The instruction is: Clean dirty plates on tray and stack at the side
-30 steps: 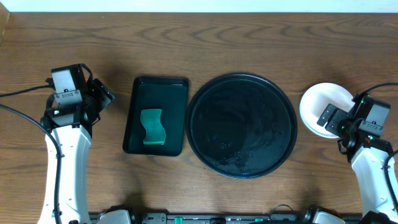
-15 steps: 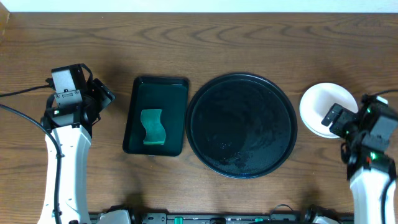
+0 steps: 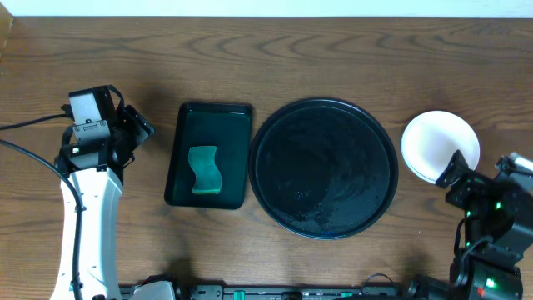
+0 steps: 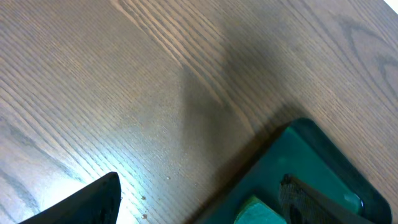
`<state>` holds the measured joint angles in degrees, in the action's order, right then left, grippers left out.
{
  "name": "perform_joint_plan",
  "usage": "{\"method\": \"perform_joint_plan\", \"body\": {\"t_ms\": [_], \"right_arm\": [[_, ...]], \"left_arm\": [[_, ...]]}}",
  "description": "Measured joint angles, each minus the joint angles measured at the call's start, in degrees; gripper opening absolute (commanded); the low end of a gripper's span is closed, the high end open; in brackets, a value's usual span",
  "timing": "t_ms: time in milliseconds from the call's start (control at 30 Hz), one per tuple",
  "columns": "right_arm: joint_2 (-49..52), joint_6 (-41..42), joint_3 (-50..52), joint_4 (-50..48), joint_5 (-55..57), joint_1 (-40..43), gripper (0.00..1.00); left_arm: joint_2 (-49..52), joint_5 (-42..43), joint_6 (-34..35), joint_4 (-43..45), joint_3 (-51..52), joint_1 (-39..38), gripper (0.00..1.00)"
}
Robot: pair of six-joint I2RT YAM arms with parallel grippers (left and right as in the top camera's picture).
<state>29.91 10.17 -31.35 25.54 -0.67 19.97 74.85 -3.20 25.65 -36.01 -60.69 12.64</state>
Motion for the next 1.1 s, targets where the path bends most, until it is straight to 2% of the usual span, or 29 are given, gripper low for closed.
{"method": "perform_joint_plan", "body": {"t_ms": [300, 467, 567, 733, 933, 1100], "right_arm": [[-9.73, -0.2, 0.35, 13.81, 0.07, -5.95, 0.99], [-14.64, -0.83, 0.81, 12.87, 2.25, -10.4, 0.99], [-18.1, -1.01, 1.57, 6.95, 2.8, -12.13, 0.99], [-23.65, -1.51, 5.42, -11.06, 1.88, -13.09, 0.99], [-28.81, -1.49, 12.61, -26.88, -0.94, -13.27, 0.99], [-29.18, -0.92, 16.76, -33.64, -2.01, -14.21, 0.99]], "left_arm": [[0.0, 0.0, 0.0, 0.0, 0.02, 0.0, 0.81], [0.0, 0.0, 0.0, 0.0, 0.0, 0.0, 0.81], [0.0, 0.0, 0.0, 0.0, 0.0, 0.0, 0.81], [0.0, 0.0, 0.0, 0.0, 0.0, 0.0, 0.81], [-0.02, 0.0, 0.02, -0.02, 0.0, 0.0, 0.81], [0.0, 0.0, 0.02, 0.0, 0.0, 0.0, 0.81]]}}
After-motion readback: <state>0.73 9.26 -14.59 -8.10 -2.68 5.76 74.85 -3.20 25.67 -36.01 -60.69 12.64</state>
